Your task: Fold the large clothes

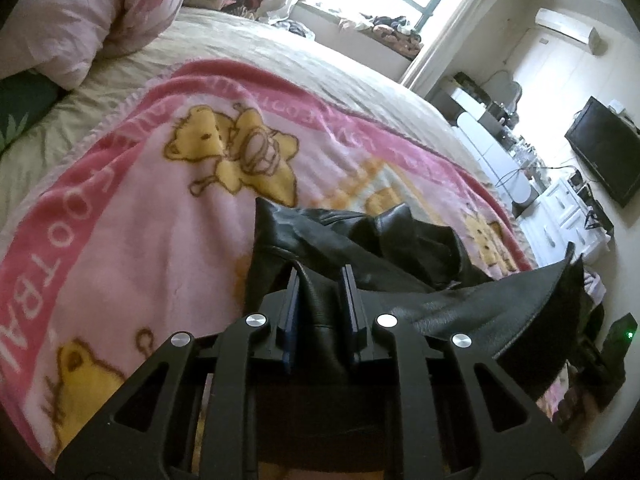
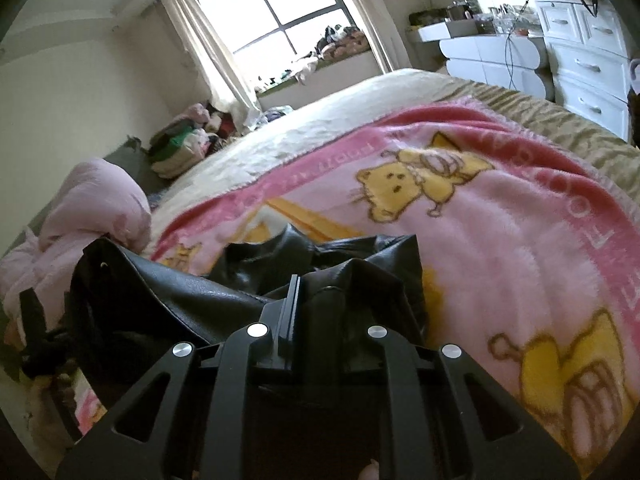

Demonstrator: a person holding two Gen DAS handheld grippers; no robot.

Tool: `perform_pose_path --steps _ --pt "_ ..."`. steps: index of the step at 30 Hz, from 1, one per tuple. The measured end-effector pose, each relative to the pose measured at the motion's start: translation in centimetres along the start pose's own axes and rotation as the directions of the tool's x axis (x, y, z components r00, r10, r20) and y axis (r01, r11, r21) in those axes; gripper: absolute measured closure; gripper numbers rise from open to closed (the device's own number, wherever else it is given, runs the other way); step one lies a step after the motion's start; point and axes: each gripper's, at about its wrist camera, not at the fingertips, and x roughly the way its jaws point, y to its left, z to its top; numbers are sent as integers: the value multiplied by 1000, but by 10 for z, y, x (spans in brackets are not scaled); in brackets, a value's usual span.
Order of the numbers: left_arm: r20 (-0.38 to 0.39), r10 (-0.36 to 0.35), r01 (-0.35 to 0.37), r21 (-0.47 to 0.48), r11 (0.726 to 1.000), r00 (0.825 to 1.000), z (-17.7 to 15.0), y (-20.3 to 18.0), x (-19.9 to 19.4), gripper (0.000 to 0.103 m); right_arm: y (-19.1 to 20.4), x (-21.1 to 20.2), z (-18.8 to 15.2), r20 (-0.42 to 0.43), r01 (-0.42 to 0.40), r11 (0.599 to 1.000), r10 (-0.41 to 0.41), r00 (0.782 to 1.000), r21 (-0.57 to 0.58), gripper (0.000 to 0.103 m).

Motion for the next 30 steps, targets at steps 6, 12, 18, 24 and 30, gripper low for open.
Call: perform_pose_path --steps 6,12,18,24,30 --pt "-35 15 -15 -3 1000 999 5 9 23 85 -10 33 1 -59 59 998 -60 996 -17 87" --pt "-28 -10 10 0 1000 1000 8 12 23 81 -14 47 1 -82 60 998 -61 995 -10 82" --pt "41 -16 15 12 1000 999 14 10 5 80 -12 36 2 -61 -8 1000 9 998 18 65" --pt "93 15 -20 59 998 996 18 3 -8 74 -7 14 9 16 -47 999 47 999 5 42" --pt "104 84 -99 148 984 991 12 -4 5 50 -7 -1 14 63 -13 998 17 998 -61 34"
